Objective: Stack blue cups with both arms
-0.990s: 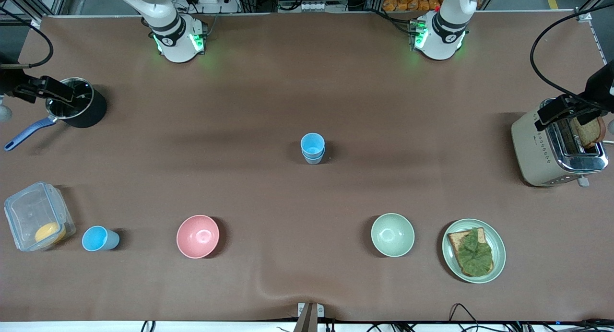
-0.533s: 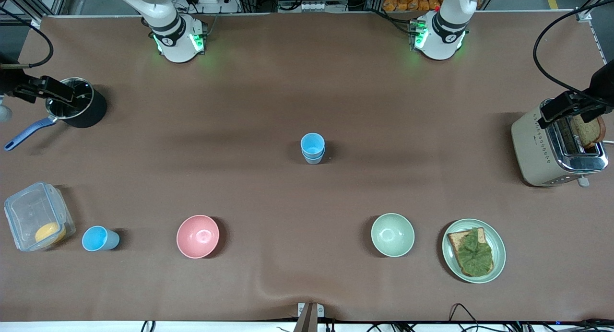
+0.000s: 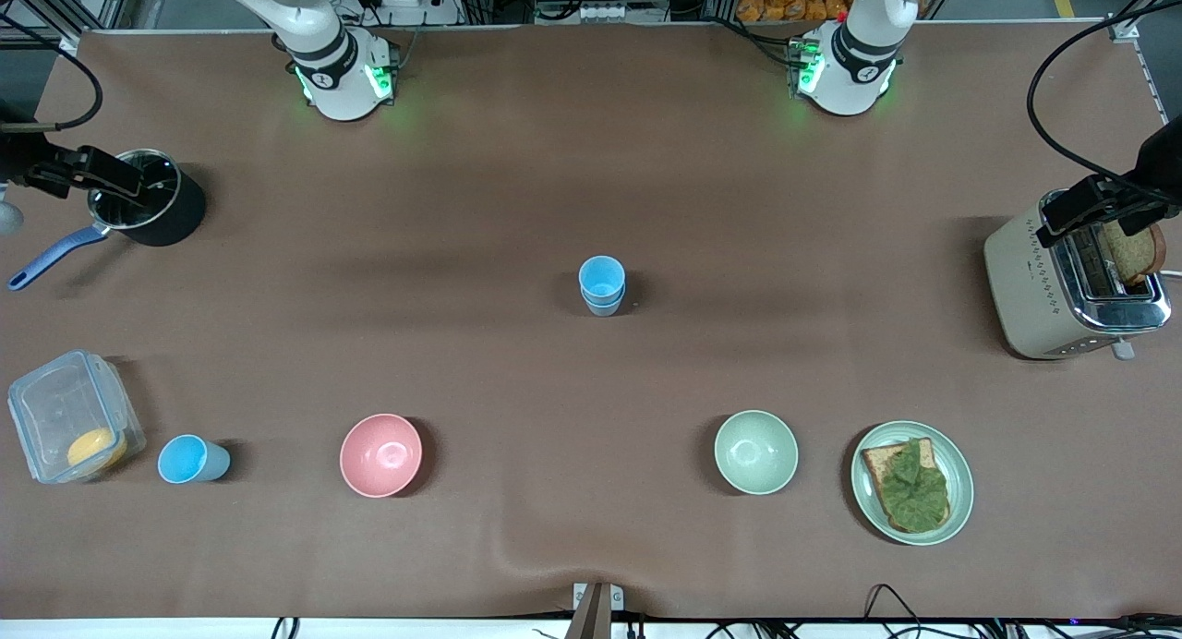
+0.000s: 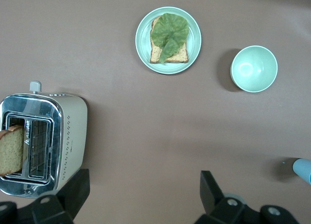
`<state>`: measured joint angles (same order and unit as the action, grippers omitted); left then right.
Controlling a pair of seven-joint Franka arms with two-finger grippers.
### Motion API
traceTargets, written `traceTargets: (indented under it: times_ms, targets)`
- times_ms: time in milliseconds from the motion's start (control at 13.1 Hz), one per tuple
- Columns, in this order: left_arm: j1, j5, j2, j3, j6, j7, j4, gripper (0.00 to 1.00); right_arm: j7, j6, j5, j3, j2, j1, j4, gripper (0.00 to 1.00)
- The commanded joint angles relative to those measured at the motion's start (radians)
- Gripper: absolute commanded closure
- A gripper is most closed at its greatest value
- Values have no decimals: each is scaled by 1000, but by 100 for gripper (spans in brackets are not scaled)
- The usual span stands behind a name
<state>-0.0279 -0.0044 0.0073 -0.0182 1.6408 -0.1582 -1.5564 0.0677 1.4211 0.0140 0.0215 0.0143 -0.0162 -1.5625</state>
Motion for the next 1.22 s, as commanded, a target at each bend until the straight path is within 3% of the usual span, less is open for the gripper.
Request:
traceTargets:
  times_ms: [0,1142]
  targets:
    - [2,-17,2,-2,-22,-14,15,0,-5,-11,11,-14,-7,-19,13,0]
    - [2,-17,-1,-2,-47,-15,12,0,-5,-13,11,-14,-8,-18,13,0]
